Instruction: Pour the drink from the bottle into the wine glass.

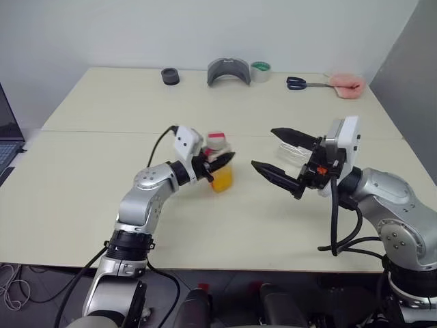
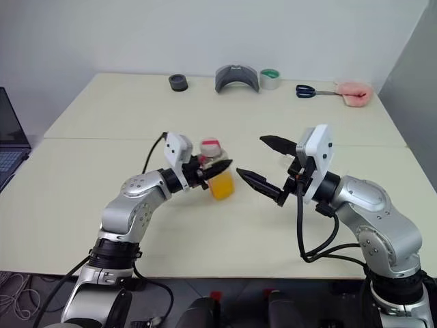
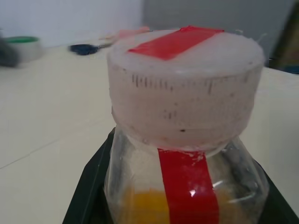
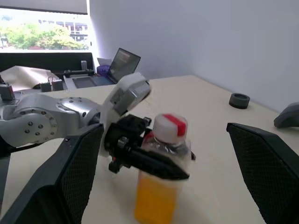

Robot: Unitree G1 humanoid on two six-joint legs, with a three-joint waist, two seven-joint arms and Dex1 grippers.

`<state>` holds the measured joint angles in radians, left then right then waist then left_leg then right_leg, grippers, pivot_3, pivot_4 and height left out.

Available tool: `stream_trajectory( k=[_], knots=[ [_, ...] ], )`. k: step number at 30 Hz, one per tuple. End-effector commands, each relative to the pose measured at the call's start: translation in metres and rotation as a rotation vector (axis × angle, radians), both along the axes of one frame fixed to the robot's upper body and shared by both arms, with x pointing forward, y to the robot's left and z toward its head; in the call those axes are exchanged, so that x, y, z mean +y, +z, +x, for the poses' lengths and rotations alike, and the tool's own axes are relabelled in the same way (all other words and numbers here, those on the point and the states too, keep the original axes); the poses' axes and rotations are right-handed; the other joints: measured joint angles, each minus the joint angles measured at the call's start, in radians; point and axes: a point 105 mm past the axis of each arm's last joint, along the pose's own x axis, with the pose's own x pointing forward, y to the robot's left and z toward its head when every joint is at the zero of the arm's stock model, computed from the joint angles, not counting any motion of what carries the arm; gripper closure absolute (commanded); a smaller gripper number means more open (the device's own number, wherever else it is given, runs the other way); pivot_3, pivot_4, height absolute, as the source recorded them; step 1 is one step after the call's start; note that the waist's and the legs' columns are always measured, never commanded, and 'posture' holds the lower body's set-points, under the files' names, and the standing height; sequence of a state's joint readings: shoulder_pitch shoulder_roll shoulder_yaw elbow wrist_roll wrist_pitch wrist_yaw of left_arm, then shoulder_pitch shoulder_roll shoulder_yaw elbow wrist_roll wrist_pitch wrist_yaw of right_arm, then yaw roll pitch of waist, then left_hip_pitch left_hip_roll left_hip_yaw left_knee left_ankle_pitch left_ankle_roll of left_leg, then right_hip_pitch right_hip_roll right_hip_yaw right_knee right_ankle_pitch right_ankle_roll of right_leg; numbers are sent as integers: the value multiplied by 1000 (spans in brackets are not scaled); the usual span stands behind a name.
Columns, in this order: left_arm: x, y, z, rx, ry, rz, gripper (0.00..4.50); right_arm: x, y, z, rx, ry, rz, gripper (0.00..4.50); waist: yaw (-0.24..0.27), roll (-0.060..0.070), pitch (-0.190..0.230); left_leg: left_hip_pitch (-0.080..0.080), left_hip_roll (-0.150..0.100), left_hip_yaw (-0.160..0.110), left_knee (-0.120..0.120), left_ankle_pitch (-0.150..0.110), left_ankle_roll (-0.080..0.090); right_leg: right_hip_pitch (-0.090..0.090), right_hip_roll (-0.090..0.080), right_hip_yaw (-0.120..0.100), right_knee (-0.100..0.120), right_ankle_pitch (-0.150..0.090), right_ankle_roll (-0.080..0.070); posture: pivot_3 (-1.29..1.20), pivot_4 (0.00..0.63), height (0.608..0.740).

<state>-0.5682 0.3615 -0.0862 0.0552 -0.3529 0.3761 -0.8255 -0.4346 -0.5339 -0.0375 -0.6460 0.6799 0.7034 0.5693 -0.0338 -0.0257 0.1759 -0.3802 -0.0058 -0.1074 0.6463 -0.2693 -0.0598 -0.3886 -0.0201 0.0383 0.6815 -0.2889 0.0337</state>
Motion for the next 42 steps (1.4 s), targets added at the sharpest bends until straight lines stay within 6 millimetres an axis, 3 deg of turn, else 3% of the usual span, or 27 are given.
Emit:
stream_trajectory(
  k=[1, 8, 15, 18, 21, 26, 35, 36, 39, 42],
  knots=[
    [-17, 20, -9, -120, -162, 46, 2676, 19, 1, 1, -7, -8, -44, 0, -3, 0, 0, 0, 0, 0, 0, 0, 0, 0, 0, 0, 0, 0, 0, 0, 150, 740],
    [-32, 20, -13, -155, -295, 68, 2676, 35, -4, 21, -37, -100, -58, 0, 0, 0, 0, -1, -1, 1, 0, 0, 0, -1, -1, 1, -1, 0, 0, 0, 150, 740],
    [-32, 14, -15, -147, -316, 71, 2676, 39, -7, 30, -42, -143, -34, 0, 1, 0, 0, -1, -1, 0, 0, 0, 0, -1, 0, 0, 0, 0, 0, 0, 150, 740],
    [-31, 14, -15, -146, -314, 71, 2677, 39, -11, 32, -33, -150, -34, 0, 1, 0, 0, -1, -1, 0, 0, 0, 0, -1, 0, 0, 0, 0, 0, 0, 150, 740],
    [-30, 14, -15, -145, -312, 68, 2677, 40, -14, 34, -23, -152, -41, 366, 1, 0, 0, -1, -1, 0, 0, 0, 0, -1, 0, 0, 0, 0, 0, 0, 150, 740],
    [-28, 15, -14, -143, -309, 59, 2677, 40, -23, 35, 16, -138, -60, 366, 1, 0, 0, -1, -1, 0, 0, 0, 0, -1, 0, 0, 0, 0, 0, 0, 150, 740],
    [-25, 17, -13, -141, -308, 61, 2678, 45, -17, 31, -8, -67, -15, 371, 0, 0, 0, -1, -1, 0, 0, 0, 0, -1, 0, 0, 0, 0, 0, 0, 150, 740],
    [-25, 18, -13, -142, -305, 59, 2679, 45, -15, 30, -22, -67, -7, 529, 0, 0, 0, -1, -1, 0, 0, 0, 0, -1, 0, 0, 0, 0, 0, 0, 150, 740],
    [-25, 20, -12, -138, -295, 45, 2679, 44, -10, 31, -39, -79, 41, 1587, 0, 0, 0, -1, 0, 0, 0, 0, 0, -1, 0, 0, 0, 0, 0, 0, 150, 740],
    [-25, 21, -12, -132, -289, 34, 2679, 45, -14, 33, -22, -97, 57, 1599, 0, 0, 0, -1, 0, -1, 0, 0, 0, -1, 0, 0, 0, 0, 0, 0, 150, 740]
  ],
)
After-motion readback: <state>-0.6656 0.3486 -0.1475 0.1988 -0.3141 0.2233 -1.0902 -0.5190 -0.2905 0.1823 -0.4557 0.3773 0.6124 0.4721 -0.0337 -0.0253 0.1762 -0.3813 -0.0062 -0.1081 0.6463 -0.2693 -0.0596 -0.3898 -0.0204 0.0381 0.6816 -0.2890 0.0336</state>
